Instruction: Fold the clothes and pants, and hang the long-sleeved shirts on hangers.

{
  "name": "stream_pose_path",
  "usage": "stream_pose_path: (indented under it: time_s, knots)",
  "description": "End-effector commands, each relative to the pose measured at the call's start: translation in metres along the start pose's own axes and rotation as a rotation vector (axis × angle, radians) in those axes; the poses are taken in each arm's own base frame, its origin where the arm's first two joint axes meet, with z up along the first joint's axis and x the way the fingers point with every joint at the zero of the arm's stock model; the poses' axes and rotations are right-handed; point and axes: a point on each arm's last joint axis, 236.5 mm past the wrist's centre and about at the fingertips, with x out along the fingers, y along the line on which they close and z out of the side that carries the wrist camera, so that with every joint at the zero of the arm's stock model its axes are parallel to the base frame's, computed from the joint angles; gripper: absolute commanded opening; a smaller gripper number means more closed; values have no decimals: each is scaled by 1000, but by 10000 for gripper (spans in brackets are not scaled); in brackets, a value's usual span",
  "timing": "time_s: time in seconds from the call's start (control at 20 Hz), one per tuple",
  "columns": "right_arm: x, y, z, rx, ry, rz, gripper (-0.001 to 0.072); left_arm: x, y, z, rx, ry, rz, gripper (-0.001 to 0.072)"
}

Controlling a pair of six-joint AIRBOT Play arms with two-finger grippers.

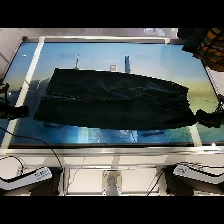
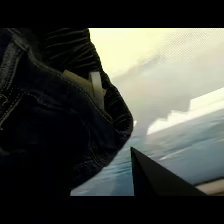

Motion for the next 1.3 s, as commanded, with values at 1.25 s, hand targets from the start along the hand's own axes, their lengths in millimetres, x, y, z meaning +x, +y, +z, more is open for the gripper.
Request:
stream_pose_path:
  time_s: [1.25]
  knots:
    - [7, 52, -41, 192, 147, 220, 334, 54, -74, -13, 321, -26, -403, 355]
